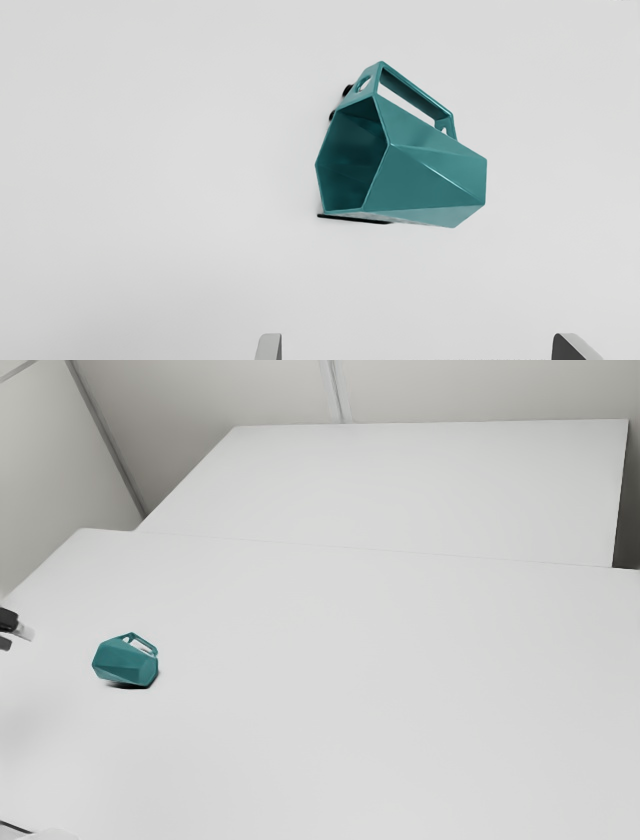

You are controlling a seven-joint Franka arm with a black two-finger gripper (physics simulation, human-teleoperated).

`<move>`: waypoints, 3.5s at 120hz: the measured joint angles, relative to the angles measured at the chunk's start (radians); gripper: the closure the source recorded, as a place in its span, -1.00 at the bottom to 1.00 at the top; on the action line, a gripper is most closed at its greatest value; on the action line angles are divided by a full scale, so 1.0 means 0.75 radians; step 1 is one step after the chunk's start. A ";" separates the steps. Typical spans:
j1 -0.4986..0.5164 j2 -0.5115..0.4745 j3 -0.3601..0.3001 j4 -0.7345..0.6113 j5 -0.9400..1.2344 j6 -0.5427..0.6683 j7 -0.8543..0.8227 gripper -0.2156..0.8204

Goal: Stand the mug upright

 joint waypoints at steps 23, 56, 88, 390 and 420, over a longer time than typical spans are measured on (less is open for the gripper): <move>0.073 0.045 0.016 -0.036 -0.163 -0.001 0.220 -0.55; 0.117 0.152 0.058 -0.024 -0.369 -0.050 0.539 -0.55; 0.117 0.287 0.059 0.067 -0.407 -0.210 0.749 -0.55; -0.011 0.573 -0.114 0.221 -0.419 -0.284 0.768 -0.24; -0.013 0.558 -0.122 0.217 -0.421 -0.286 0.766 0.12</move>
